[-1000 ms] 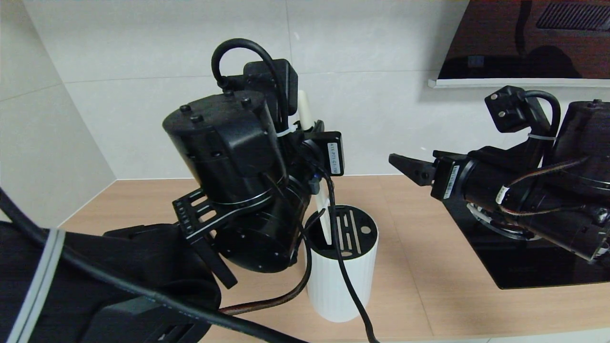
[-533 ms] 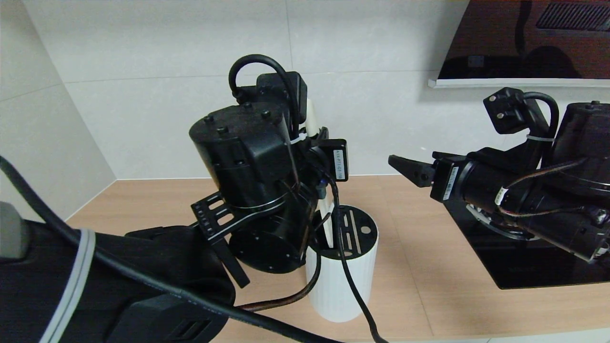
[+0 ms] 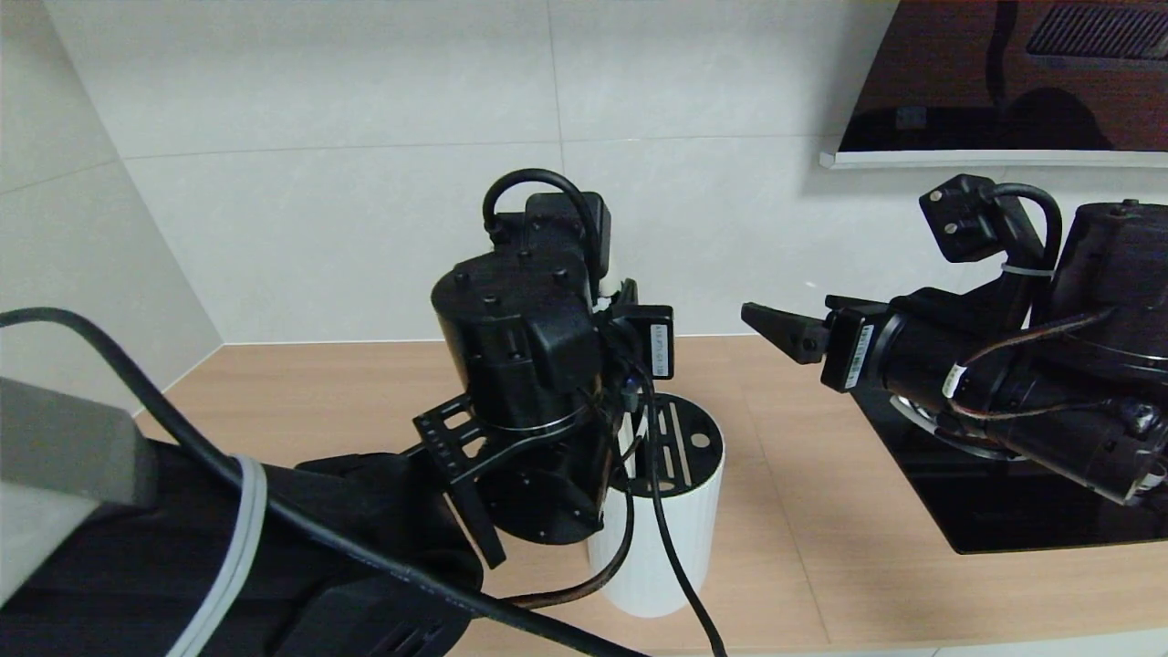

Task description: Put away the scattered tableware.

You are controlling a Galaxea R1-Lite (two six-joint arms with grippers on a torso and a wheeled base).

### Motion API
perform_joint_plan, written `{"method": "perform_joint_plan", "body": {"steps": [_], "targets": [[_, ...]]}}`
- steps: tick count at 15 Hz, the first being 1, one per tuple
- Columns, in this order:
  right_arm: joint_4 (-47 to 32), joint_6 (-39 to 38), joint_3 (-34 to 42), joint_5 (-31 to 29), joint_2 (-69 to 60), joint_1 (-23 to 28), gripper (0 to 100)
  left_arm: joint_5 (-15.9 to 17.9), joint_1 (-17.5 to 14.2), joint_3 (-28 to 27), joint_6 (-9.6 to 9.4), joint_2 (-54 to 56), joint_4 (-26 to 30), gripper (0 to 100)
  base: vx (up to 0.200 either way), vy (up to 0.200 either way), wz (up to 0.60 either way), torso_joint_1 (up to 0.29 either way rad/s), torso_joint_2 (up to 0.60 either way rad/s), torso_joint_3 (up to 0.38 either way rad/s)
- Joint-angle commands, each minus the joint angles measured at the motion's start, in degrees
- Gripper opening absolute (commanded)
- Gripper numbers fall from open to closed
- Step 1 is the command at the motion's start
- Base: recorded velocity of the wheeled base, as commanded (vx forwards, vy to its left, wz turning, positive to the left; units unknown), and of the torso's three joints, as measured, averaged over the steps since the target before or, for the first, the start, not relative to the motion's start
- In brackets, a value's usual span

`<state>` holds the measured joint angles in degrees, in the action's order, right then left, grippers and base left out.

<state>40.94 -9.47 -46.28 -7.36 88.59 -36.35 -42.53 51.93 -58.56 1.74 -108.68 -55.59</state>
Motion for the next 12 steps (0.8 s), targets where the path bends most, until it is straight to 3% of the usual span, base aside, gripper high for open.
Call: {"method": "perform_joint_plan", "body": {"steps": [1, 8, 12], "targets": [[0.02, -0.02, 0.13, -0.02, 0.36, -0.03, 100, -0.27, 0.01, 0.47, 0.72, -2.24, 0.04, 0, 0.0, 0.0, 0.0, 0.0, 0.0, 0.0], [0.11, -0.02, 0.48, -0.02, 0.62, -0.12, 100, -0.18, 0.1, 1.52, 0.98, -4.52, 0.04, 0, 0.0, 0.0, 0.0, 0.0, 0.0, 0.0], [0.11, -0.02, 0.48, -0.02, 0.53, -0.3, 100, -0.18, 0.1, 1.52, 2.21, -6.98, 0.04, 0, 0.0, 0.0, 0.0, 0.0, 0.0, 0.0]]}}
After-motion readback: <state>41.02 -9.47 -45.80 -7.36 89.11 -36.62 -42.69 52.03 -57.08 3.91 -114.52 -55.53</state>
